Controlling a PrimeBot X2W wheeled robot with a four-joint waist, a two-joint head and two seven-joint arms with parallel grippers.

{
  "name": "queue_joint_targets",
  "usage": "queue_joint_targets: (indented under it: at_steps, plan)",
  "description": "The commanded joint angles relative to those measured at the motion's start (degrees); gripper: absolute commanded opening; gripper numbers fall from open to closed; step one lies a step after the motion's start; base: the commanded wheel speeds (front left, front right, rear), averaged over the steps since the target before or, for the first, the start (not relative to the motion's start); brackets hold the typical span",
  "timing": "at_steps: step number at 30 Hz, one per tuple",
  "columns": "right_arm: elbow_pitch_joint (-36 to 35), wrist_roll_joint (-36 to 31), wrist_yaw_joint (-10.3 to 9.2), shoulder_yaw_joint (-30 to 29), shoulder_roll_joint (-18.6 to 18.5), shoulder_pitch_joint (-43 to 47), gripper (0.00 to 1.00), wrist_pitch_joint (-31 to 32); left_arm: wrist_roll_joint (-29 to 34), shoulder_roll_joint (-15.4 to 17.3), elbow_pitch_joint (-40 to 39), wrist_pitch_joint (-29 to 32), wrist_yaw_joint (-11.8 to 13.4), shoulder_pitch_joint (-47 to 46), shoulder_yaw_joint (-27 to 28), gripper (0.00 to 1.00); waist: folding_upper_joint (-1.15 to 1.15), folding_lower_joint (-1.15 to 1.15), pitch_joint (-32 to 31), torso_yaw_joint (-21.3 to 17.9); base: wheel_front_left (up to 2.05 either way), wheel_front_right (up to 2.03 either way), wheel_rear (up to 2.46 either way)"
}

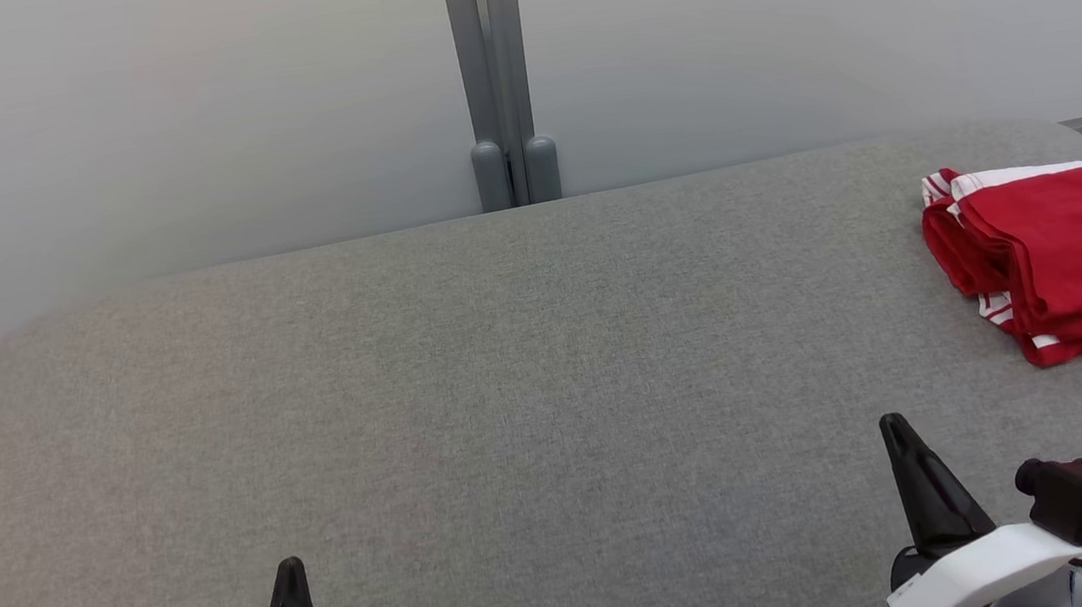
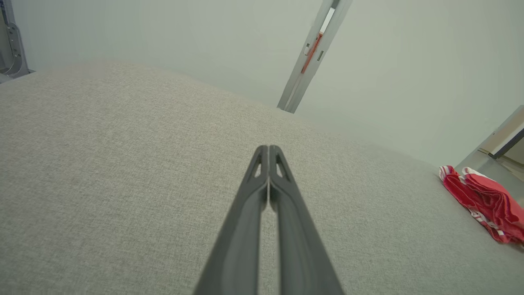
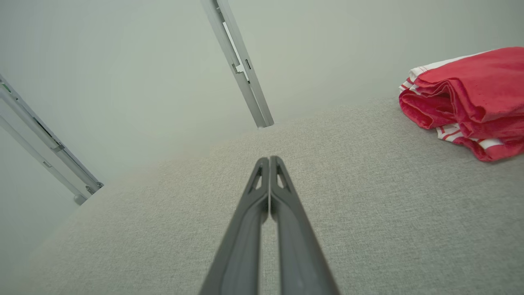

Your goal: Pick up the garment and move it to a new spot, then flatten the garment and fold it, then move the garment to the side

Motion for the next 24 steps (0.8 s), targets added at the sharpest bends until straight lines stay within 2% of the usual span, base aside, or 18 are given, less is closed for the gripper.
queue_joint_targets:
  at_steps: [1, 24]
  plan:
    - [-0.51, 2.69, -0.01, -0.49, -0.31, -1.87, 0.00, 0.53, -2.52, 0.58, -0.45, 0.46, -0.43, -2.18, 0.62, 0.00, 0.00, 0.00, 0.07, 0.03, 0.00, 0.00, 0.00]
    - [0.89, 23.19, -0.03, -3.07, -0.37, -4.69, 0.00, 5.12, -22.04, 1.26, 1.86, 4.99, -2.34, -6.54, 3.39, 0.00, 0.00, 0.00, 1.11, 0.40, 0.00, 0.00, 0.00]
